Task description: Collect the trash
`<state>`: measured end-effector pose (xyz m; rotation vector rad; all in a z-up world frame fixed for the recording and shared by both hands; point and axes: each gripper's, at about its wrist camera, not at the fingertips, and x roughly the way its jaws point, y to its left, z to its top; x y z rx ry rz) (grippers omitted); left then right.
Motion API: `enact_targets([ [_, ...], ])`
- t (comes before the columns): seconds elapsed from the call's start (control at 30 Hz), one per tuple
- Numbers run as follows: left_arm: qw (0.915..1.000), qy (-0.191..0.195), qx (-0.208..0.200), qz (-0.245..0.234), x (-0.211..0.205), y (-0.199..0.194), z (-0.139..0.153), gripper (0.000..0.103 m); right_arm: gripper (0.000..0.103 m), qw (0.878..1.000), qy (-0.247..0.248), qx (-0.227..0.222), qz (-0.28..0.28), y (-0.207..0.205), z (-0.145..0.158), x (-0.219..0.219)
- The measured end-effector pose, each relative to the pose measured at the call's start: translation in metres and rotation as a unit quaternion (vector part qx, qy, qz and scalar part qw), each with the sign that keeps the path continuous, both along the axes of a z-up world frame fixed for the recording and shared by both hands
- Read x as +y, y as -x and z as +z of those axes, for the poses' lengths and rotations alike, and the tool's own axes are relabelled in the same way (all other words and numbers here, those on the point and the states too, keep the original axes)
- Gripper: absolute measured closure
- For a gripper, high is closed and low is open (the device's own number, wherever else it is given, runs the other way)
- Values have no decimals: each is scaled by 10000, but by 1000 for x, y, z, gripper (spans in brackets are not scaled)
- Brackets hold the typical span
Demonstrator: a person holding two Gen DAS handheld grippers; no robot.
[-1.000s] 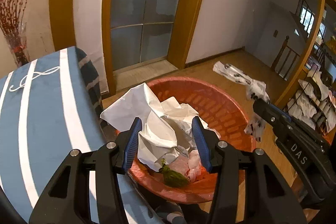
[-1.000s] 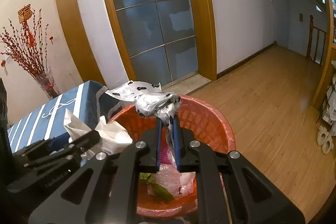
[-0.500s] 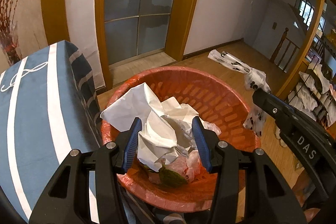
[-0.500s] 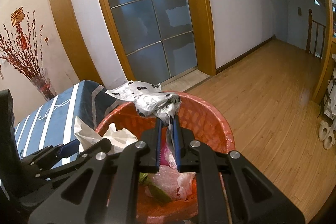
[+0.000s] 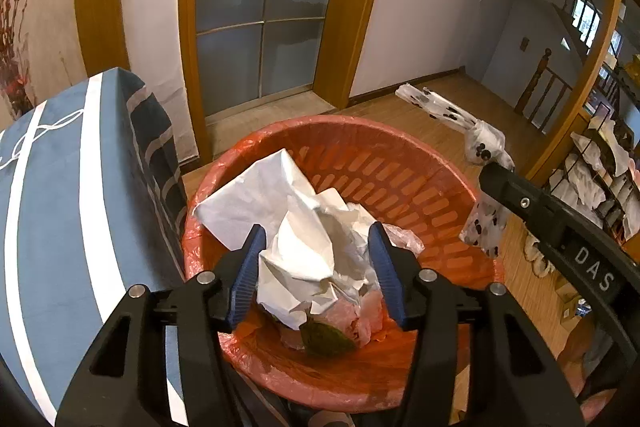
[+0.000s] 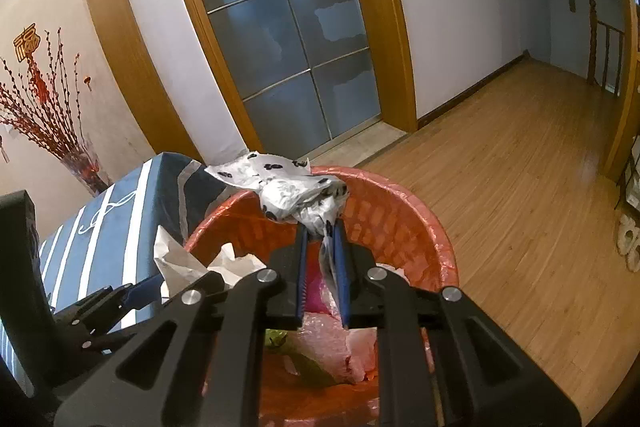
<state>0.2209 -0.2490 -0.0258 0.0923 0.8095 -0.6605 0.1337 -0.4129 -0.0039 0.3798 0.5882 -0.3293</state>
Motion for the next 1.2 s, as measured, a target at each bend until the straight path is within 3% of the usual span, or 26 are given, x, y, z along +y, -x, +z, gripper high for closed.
enact_targets([
  [0.23, 10000, -35, 61, 58, 2, -3, -3, 41, 81, 9999, -121, -19, -6, -1, -2, -4],
  [0.7, 9998, -79, 122, 137, 11, -5, -4, 41, 66, 9999, -97, 0, -80, 3, -3, -4],
  [1.03, 9991, 29, -112, 415, 51, 16, 24, 41, 58, 9997, 124, -207, -48, 31, 24, 18],
  [1.2, 9977, 133, -329, 584, 73, 39, 45, 41, 48, 9989, 206, -419, 44, 60, 43, 39],
])
